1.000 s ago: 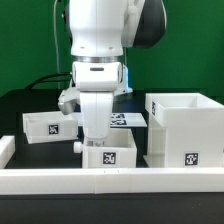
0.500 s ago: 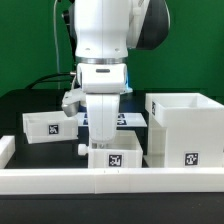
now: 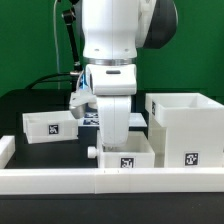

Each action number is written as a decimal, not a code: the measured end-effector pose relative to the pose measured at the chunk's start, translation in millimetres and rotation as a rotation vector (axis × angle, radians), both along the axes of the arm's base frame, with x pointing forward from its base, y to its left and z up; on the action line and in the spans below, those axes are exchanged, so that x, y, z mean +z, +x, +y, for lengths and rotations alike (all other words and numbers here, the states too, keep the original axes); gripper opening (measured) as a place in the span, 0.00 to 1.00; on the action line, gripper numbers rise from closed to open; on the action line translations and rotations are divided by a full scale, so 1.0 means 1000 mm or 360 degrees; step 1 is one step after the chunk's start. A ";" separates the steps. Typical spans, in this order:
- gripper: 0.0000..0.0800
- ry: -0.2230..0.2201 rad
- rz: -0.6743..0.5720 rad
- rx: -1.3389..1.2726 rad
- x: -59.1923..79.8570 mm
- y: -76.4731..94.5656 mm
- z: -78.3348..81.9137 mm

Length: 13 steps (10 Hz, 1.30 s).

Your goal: Assemble drawer

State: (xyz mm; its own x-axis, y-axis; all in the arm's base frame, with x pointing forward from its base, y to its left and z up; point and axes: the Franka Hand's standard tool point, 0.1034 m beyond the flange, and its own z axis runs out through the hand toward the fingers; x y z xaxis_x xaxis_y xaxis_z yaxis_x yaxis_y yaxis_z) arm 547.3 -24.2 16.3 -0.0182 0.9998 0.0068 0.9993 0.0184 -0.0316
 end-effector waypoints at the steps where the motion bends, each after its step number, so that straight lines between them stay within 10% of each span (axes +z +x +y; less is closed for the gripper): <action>1: 0.05 0.0001 -0.0006 -0.0009 -0.002 0.000 0.001; 13: 0.05 0.0014 -0.0012 -0.0002 -0.003 0.000 0.014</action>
Offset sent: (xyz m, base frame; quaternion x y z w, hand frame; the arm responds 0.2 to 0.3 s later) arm 0.0000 0.0000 0.0000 0.0000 0.0000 0.0000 1.0000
